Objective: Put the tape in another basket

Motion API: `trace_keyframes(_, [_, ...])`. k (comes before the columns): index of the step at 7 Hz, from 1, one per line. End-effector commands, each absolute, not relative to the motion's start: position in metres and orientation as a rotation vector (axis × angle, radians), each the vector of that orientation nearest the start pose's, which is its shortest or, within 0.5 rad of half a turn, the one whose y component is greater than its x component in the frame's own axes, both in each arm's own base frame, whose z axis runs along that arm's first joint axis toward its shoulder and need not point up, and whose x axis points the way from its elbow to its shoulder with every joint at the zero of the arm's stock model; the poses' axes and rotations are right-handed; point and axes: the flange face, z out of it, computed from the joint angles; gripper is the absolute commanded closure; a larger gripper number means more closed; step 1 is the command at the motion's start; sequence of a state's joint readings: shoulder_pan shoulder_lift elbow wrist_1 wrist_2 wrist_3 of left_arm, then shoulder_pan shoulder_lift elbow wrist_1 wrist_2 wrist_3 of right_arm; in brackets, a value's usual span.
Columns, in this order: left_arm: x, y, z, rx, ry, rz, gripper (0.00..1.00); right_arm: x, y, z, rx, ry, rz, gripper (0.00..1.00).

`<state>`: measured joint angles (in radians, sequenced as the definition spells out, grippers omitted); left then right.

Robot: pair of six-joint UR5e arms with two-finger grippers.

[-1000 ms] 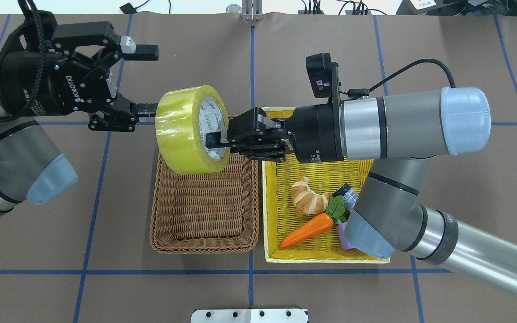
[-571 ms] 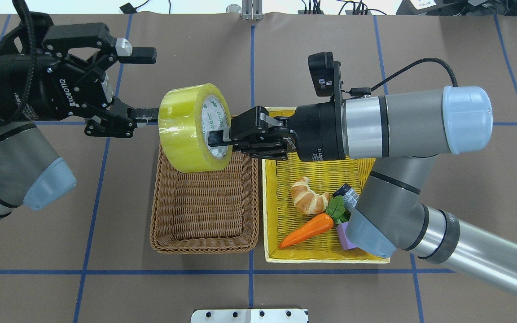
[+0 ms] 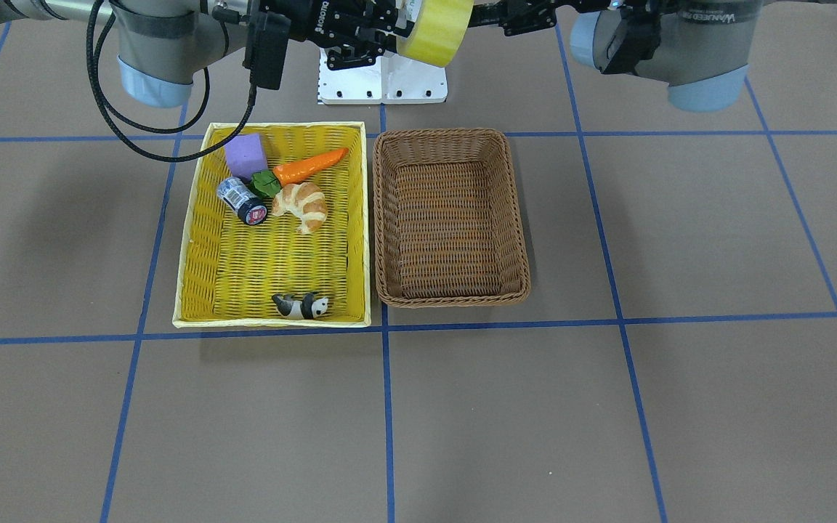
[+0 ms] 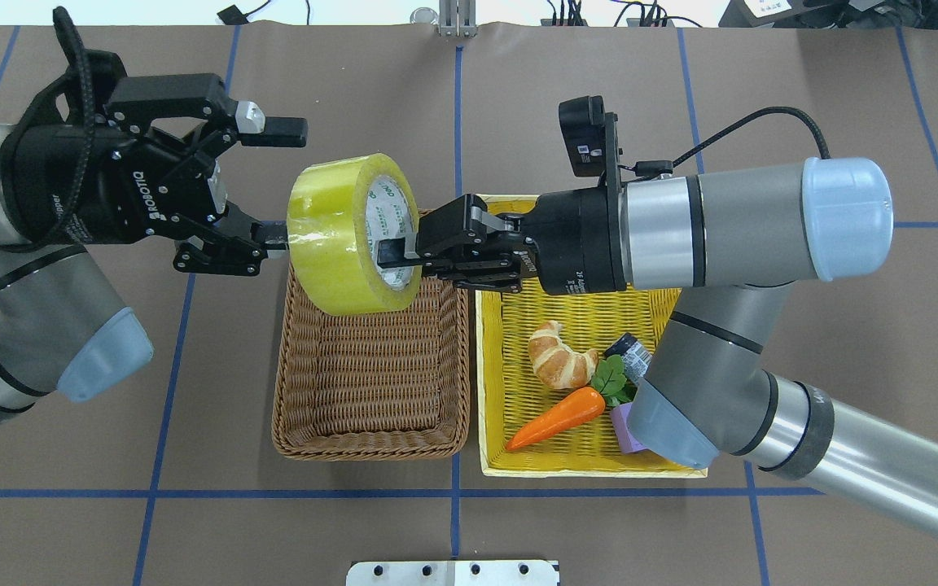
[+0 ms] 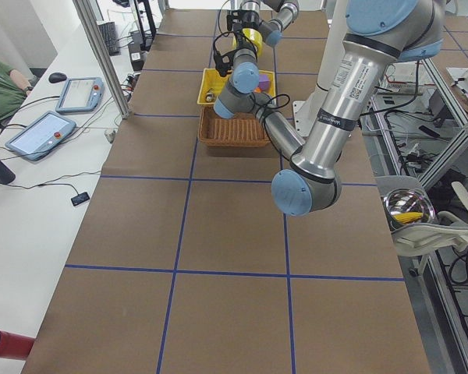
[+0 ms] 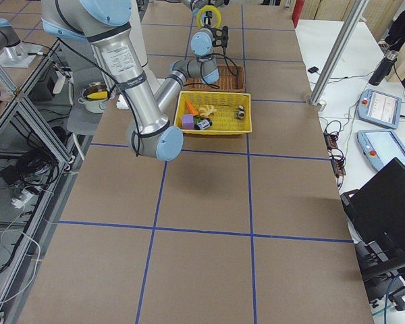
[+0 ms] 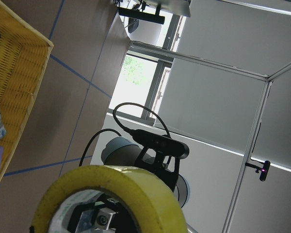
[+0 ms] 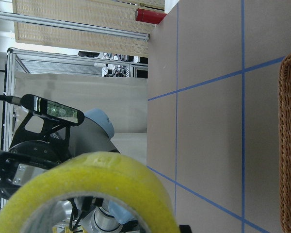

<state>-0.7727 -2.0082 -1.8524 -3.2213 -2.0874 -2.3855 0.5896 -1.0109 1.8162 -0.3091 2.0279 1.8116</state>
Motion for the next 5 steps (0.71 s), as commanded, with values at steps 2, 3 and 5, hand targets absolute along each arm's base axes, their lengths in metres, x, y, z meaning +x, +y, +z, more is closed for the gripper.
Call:
trace_keyframes(2, [0.277, -0.379, 0.155, -0.302, 2.239, -0.222, 0.05, -0.389, -0.368, 0.110, 0.075, -2.012, 0.053, 1.00])
trace_keyframes(3, [0.277, -0.378, 0.154, -0.306, 2.240, -0.221, 0.29, -0.389, -0.368, 0.110, 0.074, -2.012, 0.054, 1.00])
trace_keyframes(5, [0.282, -0.366, 0.150, -0.366, 2.243, -0.205, 1.00, -0.384, -0.365, 0.106, -0.018, -2.050, 0.117, 0.00])
